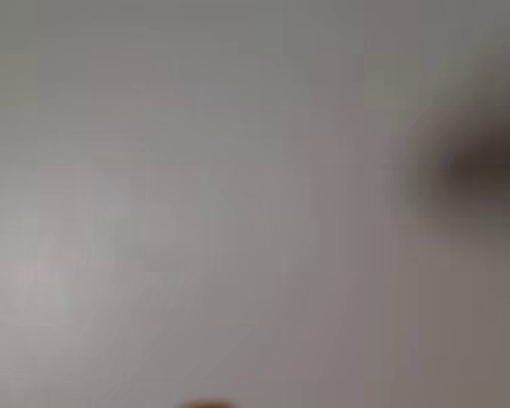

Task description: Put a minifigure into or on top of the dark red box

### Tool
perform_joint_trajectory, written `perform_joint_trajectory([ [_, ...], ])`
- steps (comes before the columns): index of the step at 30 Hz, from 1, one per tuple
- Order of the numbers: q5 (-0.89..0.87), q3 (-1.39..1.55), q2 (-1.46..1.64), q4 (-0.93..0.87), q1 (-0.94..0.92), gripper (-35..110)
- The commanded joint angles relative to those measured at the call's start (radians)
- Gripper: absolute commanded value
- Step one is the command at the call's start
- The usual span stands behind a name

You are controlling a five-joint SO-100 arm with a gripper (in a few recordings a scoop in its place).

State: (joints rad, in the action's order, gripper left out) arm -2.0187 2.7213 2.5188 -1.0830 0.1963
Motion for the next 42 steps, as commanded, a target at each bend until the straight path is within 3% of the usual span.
perform_joint_trajectory([
  [1, -0.015, -0.104, -0.178, 0.046, 0.003, 23],
  [6, 0.017, -0.259, -0.411, 0.043, -0.023, 23],
  [20, 0.103, -0.344, -0.52, 0.055, -0.189, 24],
  [42, 0.028, -0.546, -0.801, 0.063, -0.15, 24],
])
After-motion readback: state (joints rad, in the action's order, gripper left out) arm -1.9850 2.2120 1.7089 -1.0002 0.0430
